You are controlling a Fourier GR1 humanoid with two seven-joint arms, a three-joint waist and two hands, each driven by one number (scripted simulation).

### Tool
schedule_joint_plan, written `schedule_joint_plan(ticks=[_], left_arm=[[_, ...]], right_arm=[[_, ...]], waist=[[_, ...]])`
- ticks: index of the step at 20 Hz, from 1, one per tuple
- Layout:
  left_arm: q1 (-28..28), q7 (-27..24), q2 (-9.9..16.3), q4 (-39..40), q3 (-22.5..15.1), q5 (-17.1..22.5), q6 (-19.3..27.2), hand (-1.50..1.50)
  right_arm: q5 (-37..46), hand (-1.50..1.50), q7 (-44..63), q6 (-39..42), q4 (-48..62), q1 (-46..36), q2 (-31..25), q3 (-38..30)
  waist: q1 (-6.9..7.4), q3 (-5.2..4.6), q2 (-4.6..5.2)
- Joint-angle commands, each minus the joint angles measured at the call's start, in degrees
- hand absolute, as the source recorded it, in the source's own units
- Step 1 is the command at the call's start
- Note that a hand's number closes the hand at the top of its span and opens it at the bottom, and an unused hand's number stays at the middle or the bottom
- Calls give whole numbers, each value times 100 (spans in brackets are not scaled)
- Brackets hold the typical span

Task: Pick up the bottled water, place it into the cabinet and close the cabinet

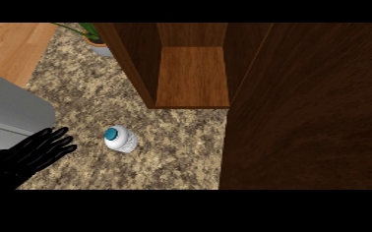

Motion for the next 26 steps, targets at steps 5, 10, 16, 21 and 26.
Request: schedule_joint_plan(ticks=[5, 10, 16, 21, 26], left_arm=[[-347, 239, 144, 467, 371, 366, -193, -150], [-718, -110, -856, 980, 465, -990, -205, -150], [-1604, -480, -741, 2353, 884, -1587, -907, -150], [-1996, -1222, -1272, 2899, 1092, -3096, -1098, -150], [-2429, -2068, -1466, 3728, 1092, -4257, -1162, -150]], right_arm=[[232, -150, -221, -65, 4, 113, 81, 205], [271, -150, -414, 58, -23, 322, -13, 249], [-94, -150, -407, 250, -113, 436, -218, -44], [378, -150, -871, 248, 465, 301, -12, 309], [273, -150, -1053, 391, 239, 703, -120, 273]], waist=[[6, 2, 2], [-6, 0, 2], [-31, -1, 8], [-35, -4, 16], [-72, -7, 20]])
